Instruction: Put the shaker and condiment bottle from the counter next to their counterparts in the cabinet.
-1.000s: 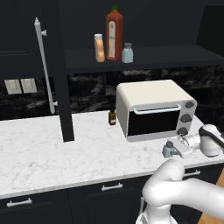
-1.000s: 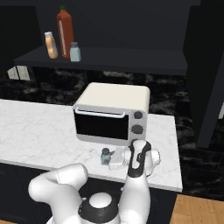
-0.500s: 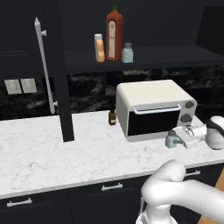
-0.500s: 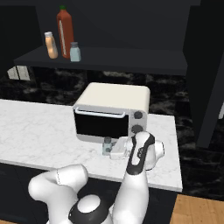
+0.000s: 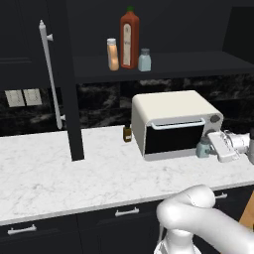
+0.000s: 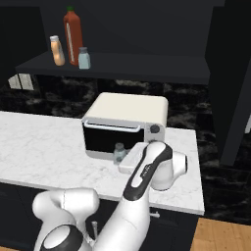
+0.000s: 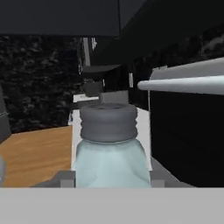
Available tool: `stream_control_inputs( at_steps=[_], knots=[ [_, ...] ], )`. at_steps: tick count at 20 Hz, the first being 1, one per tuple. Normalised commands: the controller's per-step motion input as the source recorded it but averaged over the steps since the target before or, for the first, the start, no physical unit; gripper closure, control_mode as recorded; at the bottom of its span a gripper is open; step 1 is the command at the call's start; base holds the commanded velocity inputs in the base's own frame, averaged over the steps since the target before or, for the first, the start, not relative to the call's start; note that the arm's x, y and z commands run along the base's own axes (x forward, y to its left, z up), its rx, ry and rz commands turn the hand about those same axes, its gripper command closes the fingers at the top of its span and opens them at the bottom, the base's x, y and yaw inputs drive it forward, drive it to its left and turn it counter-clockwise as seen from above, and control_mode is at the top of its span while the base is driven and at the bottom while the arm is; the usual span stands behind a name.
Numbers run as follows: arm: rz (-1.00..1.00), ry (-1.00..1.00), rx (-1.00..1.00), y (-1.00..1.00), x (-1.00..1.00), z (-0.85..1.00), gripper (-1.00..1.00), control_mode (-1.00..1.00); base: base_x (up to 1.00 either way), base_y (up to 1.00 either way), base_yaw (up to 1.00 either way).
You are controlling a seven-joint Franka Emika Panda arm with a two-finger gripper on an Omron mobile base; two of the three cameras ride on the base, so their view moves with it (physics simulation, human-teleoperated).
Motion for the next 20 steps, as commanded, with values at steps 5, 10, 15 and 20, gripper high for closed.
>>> stream_control_inputs(
  at_steps=[5,10,15,20],
  knots=[
    [-0.26,-0.29,-0.08,0.25,-0.31,0.6,1.0,-1.0,0.0,0.0,0.0],
    [-0.26,-0.25,-0.09,0.31,-0.53,0.81,1.0,-1.0,0.0,0.0,0.0],
    [-0.18,-0.21,-0.05,0.05,-0.35,0.98,1.0,-1.0,0.0,0.0,0.0],
    [-0.01,-0.07,-0.02,0.03,-0.05,0.8,1.0,-1.0,0.0,0.0,0.0]
  ],
)
